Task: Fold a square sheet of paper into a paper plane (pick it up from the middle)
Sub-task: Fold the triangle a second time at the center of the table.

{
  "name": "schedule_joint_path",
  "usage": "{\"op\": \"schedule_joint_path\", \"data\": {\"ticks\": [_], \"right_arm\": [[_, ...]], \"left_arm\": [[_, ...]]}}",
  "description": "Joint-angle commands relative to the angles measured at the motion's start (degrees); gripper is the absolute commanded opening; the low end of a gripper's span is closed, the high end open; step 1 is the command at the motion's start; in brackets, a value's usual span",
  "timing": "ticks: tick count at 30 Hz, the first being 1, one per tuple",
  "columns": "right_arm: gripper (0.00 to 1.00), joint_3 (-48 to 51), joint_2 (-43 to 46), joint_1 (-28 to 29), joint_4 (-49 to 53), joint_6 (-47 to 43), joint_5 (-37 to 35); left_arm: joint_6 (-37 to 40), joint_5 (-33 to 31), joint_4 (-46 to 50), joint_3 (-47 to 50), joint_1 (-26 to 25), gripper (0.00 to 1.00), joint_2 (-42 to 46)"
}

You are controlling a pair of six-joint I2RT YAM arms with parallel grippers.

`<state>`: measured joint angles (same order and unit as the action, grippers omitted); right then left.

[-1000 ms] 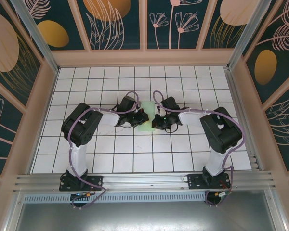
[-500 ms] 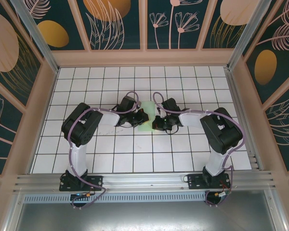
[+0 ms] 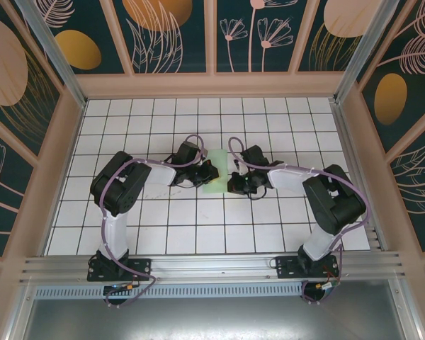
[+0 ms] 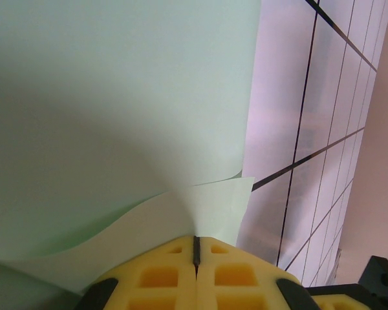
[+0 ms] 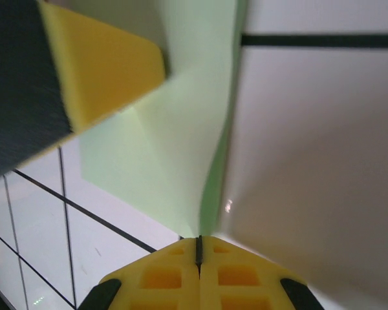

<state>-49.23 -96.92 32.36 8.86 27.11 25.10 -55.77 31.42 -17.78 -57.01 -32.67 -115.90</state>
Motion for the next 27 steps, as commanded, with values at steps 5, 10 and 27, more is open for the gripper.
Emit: {"op": "schedule_joint_path", "data": {"ticks": [5,10,27], "right_arm": [[0.0,-3.21,-2.49,0.52,-3.49,0.26,1.38],[0.0,-4.29,-4.4,0.69,-3.46,-0.12,2.36],[0.0,-3.19,-7.97,0.73,1.15,-1.54,-1.89]], "left_arm": [[1.41,-9.45,6.98,2.61,0.89,0.0,-3.37],[1.4,-9.23,7.11,2.13,0.9,0.0,-3.28],[5.78,-5.77,1.77,2.28,0.61,0.1,5.13]]}}
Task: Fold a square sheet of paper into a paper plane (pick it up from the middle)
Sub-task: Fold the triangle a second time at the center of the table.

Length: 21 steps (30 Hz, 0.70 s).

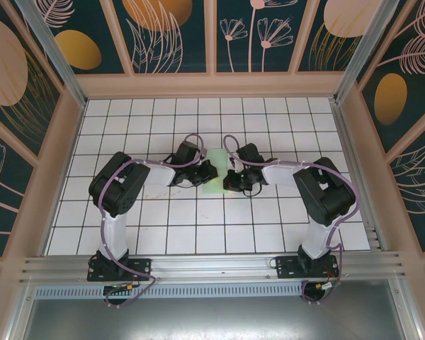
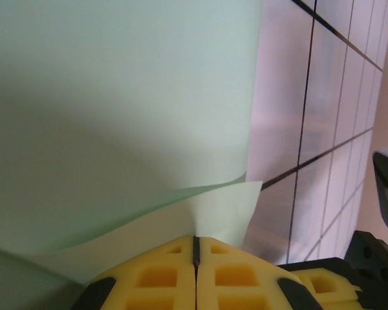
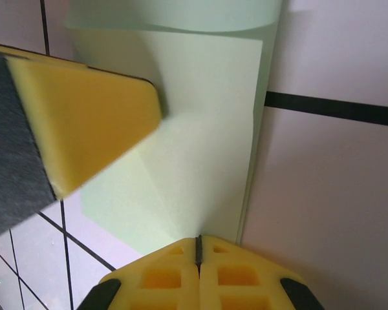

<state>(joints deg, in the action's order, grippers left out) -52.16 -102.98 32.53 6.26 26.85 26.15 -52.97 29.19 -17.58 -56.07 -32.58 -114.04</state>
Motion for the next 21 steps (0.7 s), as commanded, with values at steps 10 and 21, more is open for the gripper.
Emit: {"op": "schedule_joint_path", "data": {"ticks": [10,21], "right_arm": [[0.0,-0.45,-2.86,0.59,4.37,-0.92,-3.37],[0.0,-0.34,-3.39,0.87,4.46,-0.48,-3.37]], "left_arm": [[6.57,-4.08,4.65,0.99,-2.07,0.1,4.06],[7.37,-2.59,4.14,0.7,-3.66,0.09,1.46]]}}
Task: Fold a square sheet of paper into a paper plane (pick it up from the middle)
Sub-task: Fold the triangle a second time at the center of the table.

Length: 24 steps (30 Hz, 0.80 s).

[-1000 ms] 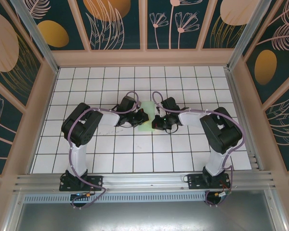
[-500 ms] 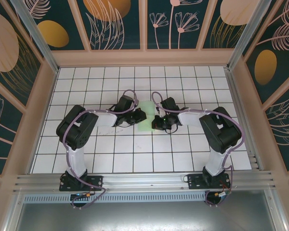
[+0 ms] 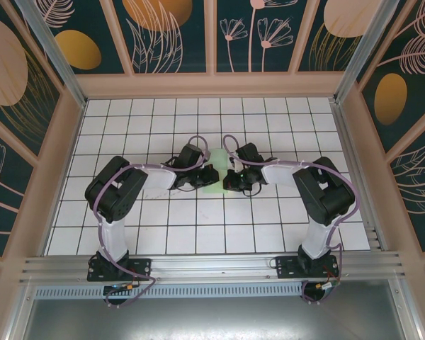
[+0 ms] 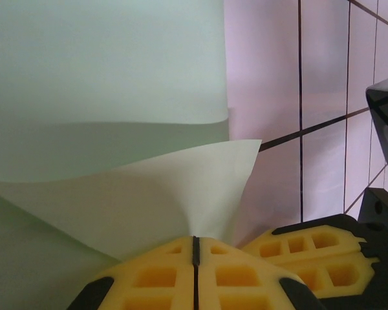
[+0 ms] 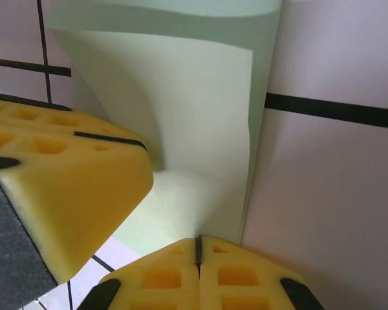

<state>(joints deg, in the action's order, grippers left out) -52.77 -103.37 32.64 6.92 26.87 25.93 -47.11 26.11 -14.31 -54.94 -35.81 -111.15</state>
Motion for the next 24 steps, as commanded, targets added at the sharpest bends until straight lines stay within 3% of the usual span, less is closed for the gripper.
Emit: {"op": "schedule_joint_path", "data": {"ticks": [1,13,24], "right_arm": [[0.0,0.26,-3.13,0.76,3.88,-0.51,-3.17],[0.0,1.7,-3.74,0.9,6.29,-1.59,-4.44],[0.0,3.47,-3.42,0.76,7.14,-2.0,-4.75]], "left_arm": [[1.74,0.52,1.03,-1.85,-0.4,0.09,-1.76],[1.93,-7.39,8.0,-3.77,0.33,0.05,-3.89],[3.67,-5.12,6.17,-3.95,9.24,0.05,-5.69]]}}
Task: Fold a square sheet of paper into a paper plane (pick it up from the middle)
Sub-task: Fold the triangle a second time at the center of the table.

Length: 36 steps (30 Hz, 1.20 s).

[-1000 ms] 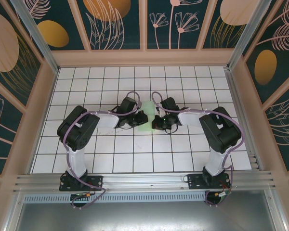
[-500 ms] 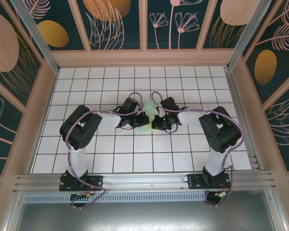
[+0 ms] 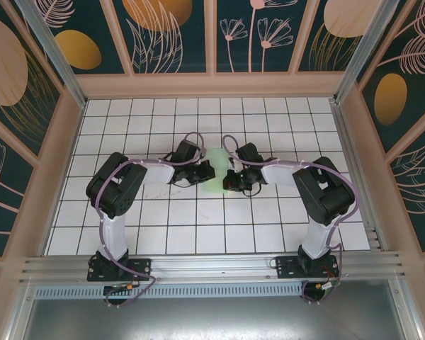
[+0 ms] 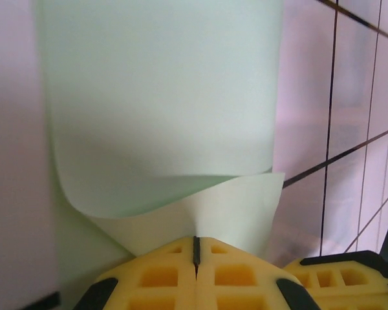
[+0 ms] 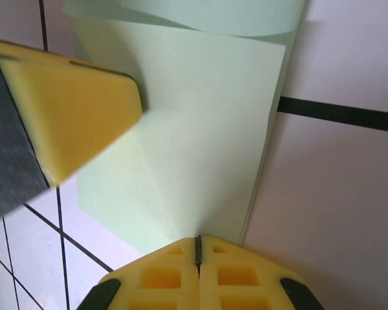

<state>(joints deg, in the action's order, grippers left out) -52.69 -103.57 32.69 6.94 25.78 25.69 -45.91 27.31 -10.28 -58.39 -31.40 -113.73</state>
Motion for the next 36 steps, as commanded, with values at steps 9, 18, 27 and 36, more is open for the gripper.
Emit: {"op": "schedule_joint_path", "data": {"ticks": [9,18,27,36], "right_arm": [[0.0,2.34,-2.65,0.66,7.08,-0.91,-3.99],[0.0,-0.41,0.06,0.67,4.05,-0.06,-0.98],[0.0,-5.55,1.8,0.72,0.88,0.76,1.07],[0.0,-6.76,-2.14,1.21,2.43,0.59,-0.11]], "left_arm": [[6.48,-8.38,5.58,-5.83,8.54,0.05,-1.63],[6.18,-0.21,-1.26,-1.37,6.91,0.06,5.45],[4.83,1.57,-1.66,-1.68,0.75,0.04,1.07],[5.13,-1.79,2.1,-2.69,0.47,0.0,-1.66]]}}
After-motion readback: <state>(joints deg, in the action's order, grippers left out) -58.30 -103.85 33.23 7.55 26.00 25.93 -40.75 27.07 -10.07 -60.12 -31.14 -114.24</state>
